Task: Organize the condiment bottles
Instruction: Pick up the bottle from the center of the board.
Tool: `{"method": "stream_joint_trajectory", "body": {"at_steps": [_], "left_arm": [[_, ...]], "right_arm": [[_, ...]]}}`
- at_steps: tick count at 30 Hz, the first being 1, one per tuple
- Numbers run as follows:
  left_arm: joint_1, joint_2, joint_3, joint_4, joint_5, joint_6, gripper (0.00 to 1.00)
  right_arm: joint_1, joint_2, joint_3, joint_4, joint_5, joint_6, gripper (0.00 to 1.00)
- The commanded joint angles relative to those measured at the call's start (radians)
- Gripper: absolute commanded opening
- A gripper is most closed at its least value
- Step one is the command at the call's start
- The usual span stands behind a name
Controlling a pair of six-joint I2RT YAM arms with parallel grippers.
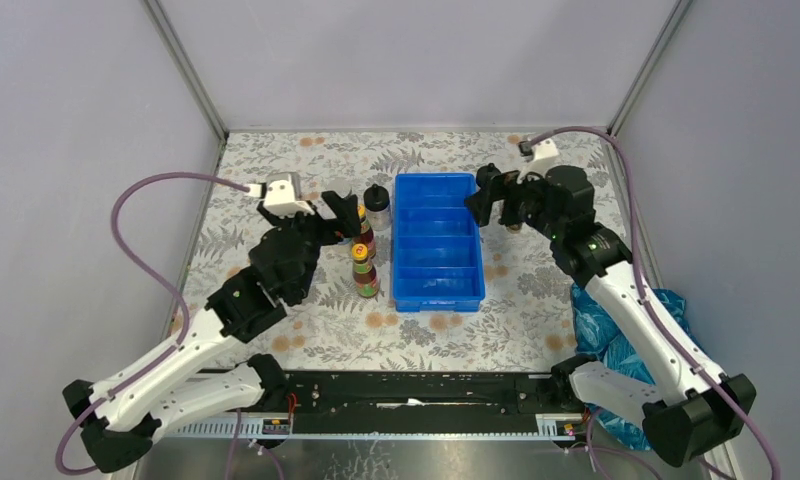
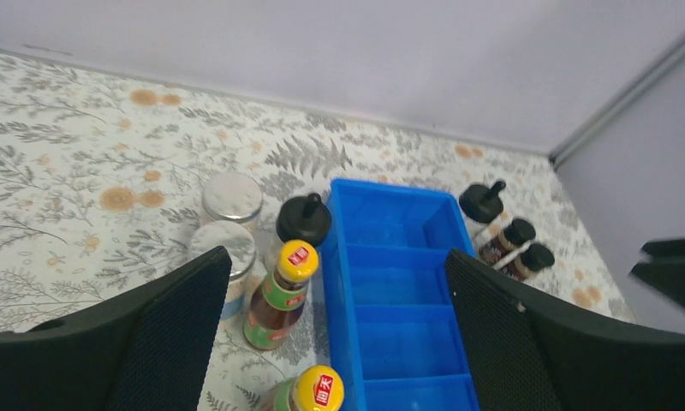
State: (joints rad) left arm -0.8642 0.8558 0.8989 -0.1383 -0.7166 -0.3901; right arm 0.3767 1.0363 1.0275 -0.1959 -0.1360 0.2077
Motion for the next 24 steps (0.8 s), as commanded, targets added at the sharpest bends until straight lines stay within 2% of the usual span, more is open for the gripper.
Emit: {"method": "stream_joint_trajectory", "body": {"at_steps": [1,9,14,24], "left_arm": [[-0.008,-0.082,-0.027,0.075,-0.137,-0.018,0.99],[-0.006,-0.133,-0.051,0.111,-0.123,-0.001,0.98],[-0.007,-0.142,-0.071,0.169,-0.067,0.048,0.98],[-0.008,-0.164,-0.120,0.211,0.019,0.072,0.98]], "right_arm": [[0.090,0.066,0.078,0.046,-0.101,-0.054,1.00],[0.252,0.218,0.146,0.067,-0.107,-0.124,0.99],[0.323,0.306,0.190,0.097,-0.132,-0.144,0.94],[0.438,0.473,0.342,0.092,-0.110,-0.204,0.91]]}}
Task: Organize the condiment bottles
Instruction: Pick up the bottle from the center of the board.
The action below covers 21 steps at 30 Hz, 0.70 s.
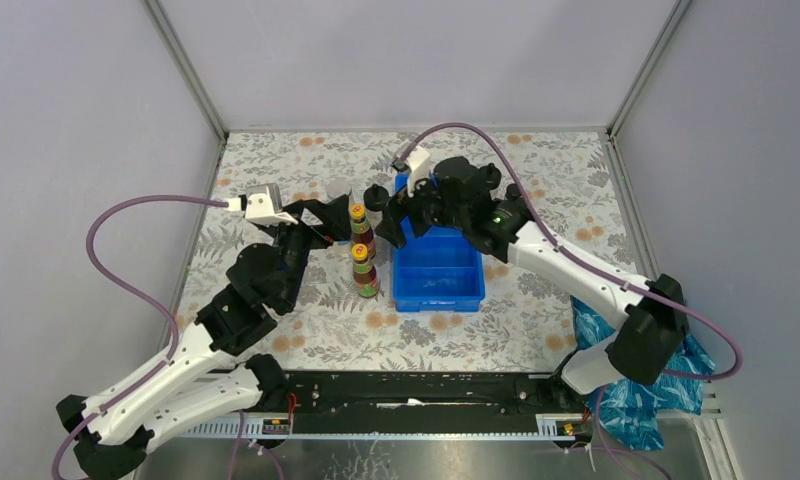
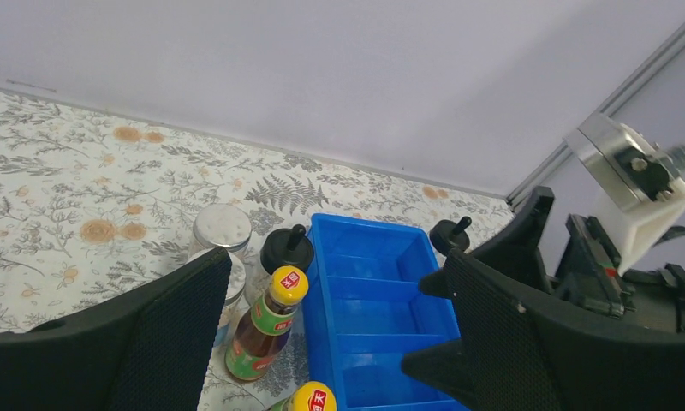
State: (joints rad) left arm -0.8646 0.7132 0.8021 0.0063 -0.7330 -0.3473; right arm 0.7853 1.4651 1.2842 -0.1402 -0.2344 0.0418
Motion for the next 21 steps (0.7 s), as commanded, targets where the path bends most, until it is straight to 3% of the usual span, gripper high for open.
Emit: {"method": "stream_joint_trajectory", "body": {"at_steps": [1,9,21], "left_arm": [[-0.008,-0.029,-0.031,0.071,0.042,0.030,0.98],[-0.006,-0.149,-0.098,0.149,0.163,0.062,0.99],[-0.008,-0.212,-0.057,0.055,0.262,0.118,0.99]], "right_arm": [[0.034,0.058,0.094,0.038,-0.011,-0.038,0.90],[0.045,0.165,0.155,0.056,-0.034,-0.069,0.86],[0.053,0.292,0.254,0.069,-0.063,-0.086,0.86]]}}
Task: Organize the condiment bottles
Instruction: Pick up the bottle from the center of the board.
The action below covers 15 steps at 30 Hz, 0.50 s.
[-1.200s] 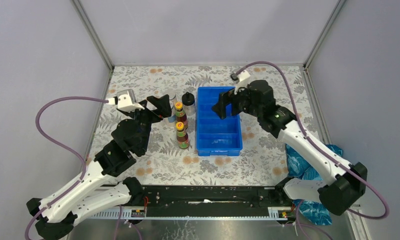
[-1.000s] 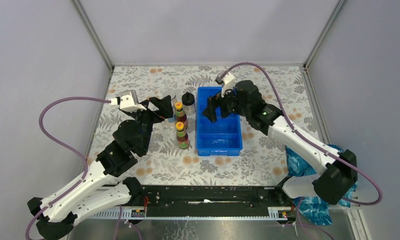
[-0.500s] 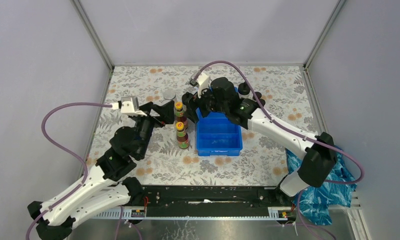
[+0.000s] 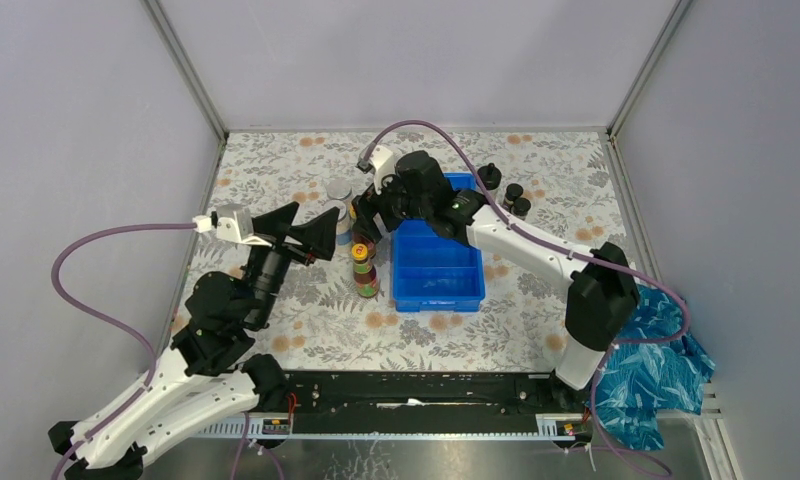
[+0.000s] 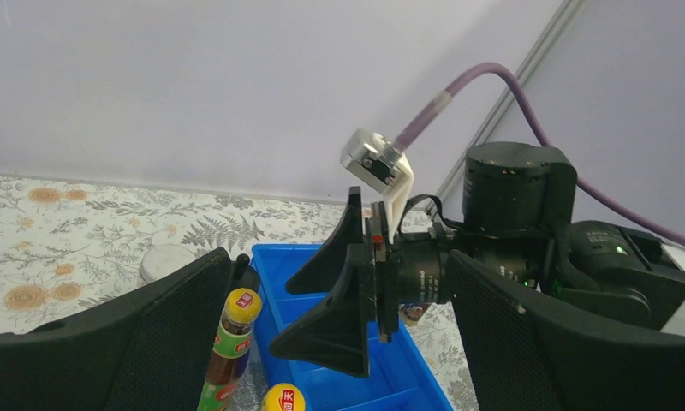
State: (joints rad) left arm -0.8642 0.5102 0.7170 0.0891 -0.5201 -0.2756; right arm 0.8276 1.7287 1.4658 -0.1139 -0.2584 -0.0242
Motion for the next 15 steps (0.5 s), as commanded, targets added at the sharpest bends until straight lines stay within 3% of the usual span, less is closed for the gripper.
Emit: {"method": "stream_joint_trajectory", "body": {"at_steps": [1,15], "left_arm": [[-0.007,-0.013,0.031,-0.036,0.055,0.049,0.99],[-0.007,-0.066,0.030,-0.086,0.137,0.104,0.99]], "right_arm": [[0.011,0.039,0.079,0.045,-0.044,-0.020,0.86],[0.011,0.125,0.151,0.036,-0.055,-0.034,0.85]]}}
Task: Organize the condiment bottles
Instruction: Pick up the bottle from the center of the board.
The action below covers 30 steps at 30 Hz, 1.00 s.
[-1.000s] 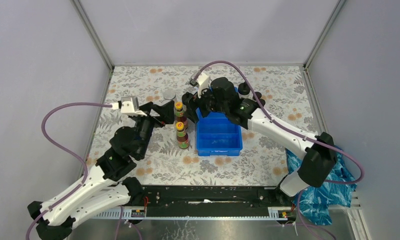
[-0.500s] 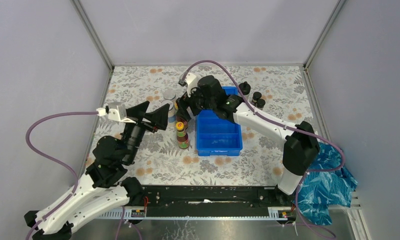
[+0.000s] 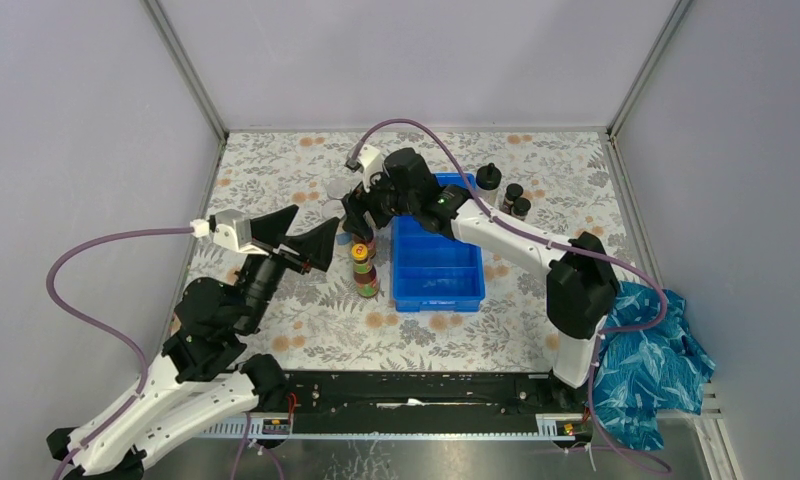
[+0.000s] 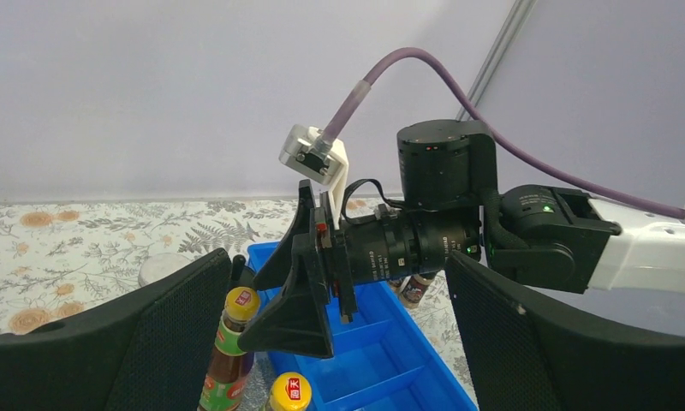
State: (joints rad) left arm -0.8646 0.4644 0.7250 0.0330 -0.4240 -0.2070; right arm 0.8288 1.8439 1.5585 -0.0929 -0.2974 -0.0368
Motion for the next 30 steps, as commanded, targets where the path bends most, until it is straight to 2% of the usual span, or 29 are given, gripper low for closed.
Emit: {"method": "stream_joint_trajectory", "body": {"at_steps": [1,30], "left_arm": [[-0.006,-0.024,0.023,-0.031,0.046,0.038,0.99],[-0.007,-0.088,0.007,-0.070,0.082,0.069,0.99]], "right_arm": [[0.010,0.012,0.060,0.015,-0.015,-0.023,0.85],[0.022,0.072,0.087,0.007,0.009,-0.036,0.82]]}}
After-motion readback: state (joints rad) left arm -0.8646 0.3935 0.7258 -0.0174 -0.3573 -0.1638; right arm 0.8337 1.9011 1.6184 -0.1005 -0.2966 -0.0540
